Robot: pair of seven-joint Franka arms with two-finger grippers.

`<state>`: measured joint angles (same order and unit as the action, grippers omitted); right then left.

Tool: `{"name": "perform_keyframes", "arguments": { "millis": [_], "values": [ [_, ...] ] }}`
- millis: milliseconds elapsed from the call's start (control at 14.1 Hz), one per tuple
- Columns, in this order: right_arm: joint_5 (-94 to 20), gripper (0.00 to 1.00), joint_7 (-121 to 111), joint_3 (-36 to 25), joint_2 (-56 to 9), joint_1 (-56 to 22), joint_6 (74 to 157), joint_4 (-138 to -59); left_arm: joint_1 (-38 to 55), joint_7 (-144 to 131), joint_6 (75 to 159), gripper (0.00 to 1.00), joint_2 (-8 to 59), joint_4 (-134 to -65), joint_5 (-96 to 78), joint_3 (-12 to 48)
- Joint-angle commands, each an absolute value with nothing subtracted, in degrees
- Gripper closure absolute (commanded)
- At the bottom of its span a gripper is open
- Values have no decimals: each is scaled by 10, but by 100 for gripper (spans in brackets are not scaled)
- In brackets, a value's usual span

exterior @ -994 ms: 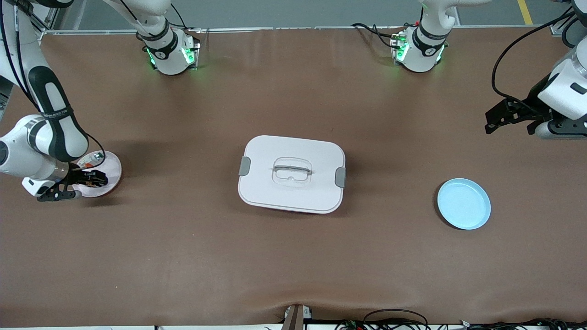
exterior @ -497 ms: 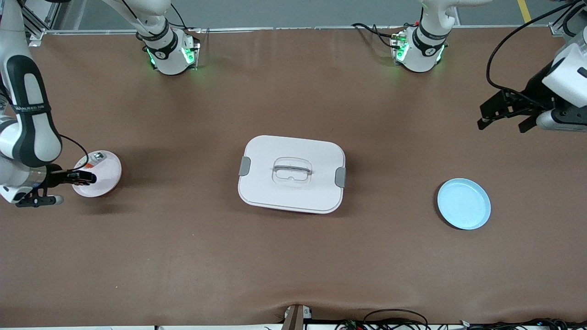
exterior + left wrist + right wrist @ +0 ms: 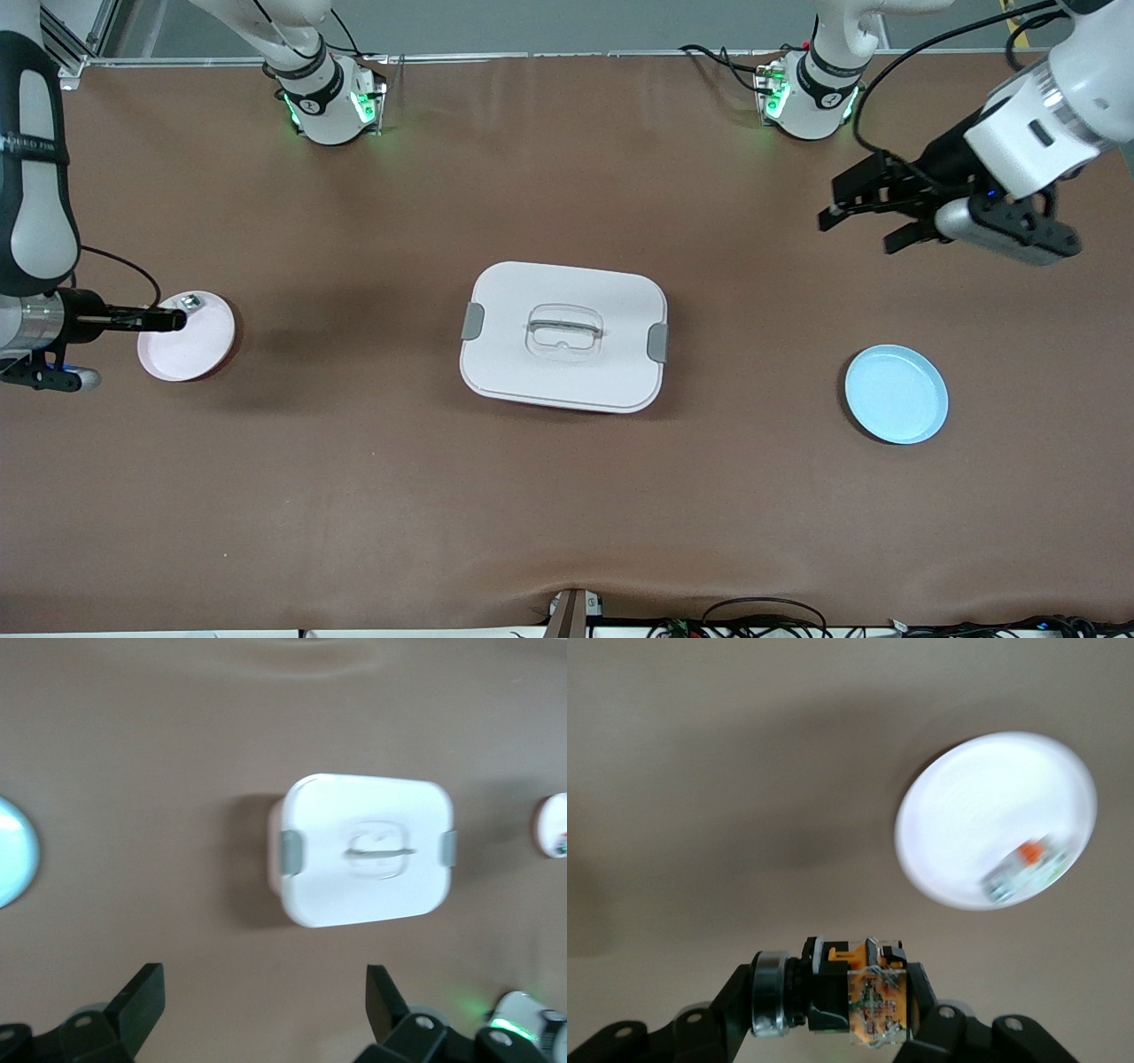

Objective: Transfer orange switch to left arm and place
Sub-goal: 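Carry the switch over the box while the left gripper reaches toward it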

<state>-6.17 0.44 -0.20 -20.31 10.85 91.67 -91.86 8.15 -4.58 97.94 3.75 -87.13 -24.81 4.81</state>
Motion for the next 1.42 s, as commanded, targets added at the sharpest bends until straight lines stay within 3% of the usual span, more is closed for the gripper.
{"name": "perform_keyframes", "arguments": {
  "millis": [0,213,568,994,1349],
  "values": [
    [-114,100,116,-4,-190,69,858,-888,95,-47,1019,0,71,-860,-308,47],
    [-176,100,247,-4,-188,23,818,-854,111,-47,1058,0,111,-860,-372,47],
    [-247,100,411,-5,-191,-52,830,-826,163,-48,1150,0,160,-861,-453,47],
    [-298,100,559,-5,-209,-119,904,-801,212,-76,1194,0,204,-861,-570,47],
    [-313,100,655,-5,-255,-158,938,-734,274,-110,1307,0,211,-860,-591,47]
  ]
}}
